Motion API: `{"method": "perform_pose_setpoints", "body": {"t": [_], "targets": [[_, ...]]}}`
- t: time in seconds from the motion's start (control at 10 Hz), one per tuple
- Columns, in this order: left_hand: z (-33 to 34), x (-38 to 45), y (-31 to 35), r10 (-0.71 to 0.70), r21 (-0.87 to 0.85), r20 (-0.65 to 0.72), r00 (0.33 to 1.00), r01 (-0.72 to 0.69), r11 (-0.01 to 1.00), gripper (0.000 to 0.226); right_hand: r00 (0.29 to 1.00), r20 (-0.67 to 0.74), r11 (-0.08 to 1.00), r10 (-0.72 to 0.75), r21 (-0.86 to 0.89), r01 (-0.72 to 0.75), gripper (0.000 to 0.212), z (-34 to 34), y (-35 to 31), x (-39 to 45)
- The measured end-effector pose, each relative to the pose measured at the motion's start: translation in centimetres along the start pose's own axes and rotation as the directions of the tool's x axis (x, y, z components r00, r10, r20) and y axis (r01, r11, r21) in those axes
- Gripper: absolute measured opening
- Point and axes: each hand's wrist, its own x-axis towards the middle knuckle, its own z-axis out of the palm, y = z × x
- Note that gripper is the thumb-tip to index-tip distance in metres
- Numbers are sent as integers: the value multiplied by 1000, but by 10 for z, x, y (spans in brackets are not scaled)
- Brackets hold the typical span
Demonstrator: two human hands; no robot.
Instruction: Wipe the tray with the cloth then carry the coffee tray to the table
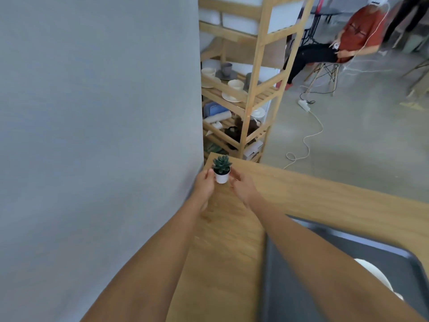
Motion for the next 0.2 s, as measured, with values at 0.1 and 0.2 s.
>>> {"method": "perform_pose_setpoints", "body": {"t": [0.1,0.2], "targets": [[2,8,5,7,-35,18,1000,-6,999,41,1000,-4,999,29,29,-29,51,4,4,16],[4,11,13,34,-64,15,999,-33,997,41,1000,6,999,22,33,-22,55,4,-2,18]]}}
